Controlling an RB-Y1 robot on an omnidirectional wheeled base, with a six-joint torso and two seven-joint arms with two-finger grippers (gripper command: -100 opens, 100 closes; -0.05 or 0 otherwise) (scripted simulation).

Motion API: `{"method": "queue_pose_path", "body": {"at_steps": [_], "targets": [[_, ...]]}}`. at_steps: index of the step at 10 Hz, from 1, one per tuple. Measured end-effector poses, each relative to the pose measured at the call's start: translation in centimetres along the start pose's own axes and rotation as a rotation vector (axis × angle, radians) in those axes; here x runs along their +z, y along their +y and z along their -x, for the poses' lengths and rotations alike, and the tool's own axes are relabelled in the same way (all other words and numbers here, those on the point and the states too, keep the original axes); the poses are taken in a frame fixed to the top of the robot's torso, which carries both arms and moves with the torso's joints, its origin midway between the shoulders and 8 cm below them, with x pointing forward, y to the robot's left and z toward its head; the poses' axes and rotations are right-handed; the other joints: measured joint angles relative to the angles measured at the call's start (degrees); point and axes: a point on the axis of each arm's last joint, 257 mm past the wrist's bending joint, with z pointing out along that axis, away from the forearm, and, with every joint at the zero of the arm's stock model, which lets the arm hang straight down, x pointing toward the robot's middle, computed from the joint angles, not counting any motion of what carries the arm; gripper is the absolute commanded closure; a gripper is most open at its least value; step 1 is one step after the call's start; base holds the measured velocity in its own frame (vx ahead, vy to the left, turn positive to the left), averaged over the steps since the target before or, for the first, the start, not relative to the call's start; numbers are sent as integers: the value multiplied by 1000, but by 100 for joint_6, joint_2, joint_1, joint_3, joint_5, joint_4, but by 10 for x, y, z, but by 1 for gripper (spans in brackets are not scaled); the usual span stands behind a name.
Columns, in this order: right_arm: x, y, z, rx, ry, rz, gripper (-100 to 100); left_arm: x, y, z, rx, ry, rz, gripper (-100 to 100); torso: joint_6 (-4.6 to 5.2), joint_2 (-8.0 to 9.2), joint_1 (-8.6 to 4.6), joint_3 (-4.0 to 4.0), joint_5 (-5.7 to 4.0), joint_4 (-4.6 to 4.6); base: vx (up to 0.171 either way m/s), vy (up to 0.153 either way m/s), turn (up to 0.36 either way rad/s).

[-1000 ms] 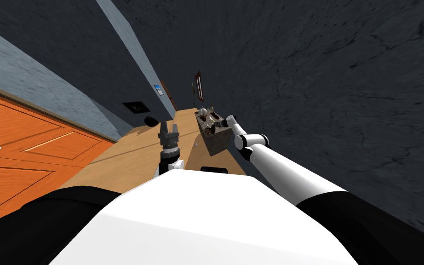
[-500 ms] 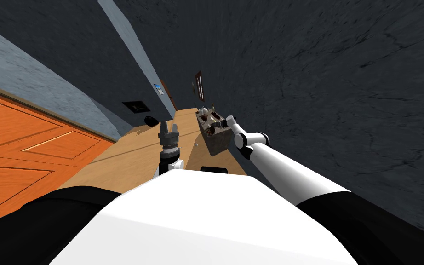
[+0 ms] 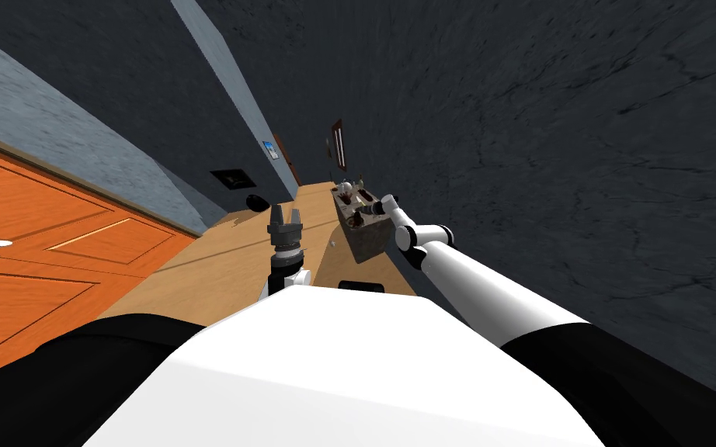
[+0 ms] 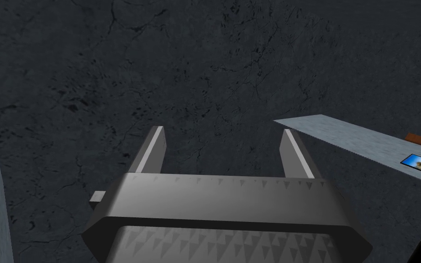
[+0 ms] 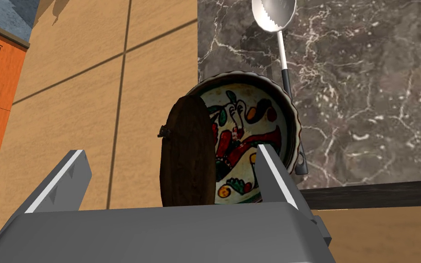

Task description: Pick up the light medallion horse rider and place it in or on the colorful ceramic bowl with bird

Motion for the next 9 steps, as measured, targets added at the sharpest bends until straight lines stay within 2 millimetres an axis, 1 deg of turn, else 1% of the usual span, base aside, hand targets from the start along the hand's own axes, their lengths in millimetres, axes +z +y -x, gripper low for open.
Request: {"method": "queue_pose_path", "body": {"at_steps": [1,4,6,9], "targets": [[1,-5,-6,19,11,3,-100,0,0,0,0,0,0,0,1,7,-20,4,-5,1,-10,-117,94],[1,-6,-15,33,24,30,-100,0,0,0,0,0,0,0,6,2,-19,1,-6,0,-8,-98,123],[2,-7,-22,45,36,45,-100,0,0,0,0,0,0,0,6,2,-11,1,-4,0,-11,-50,48],[0,-8,-27,57,46,65,-100,0,0,0,0,0,0,0,5,1,-5,1,-3,0,-12,-67,125]]}}
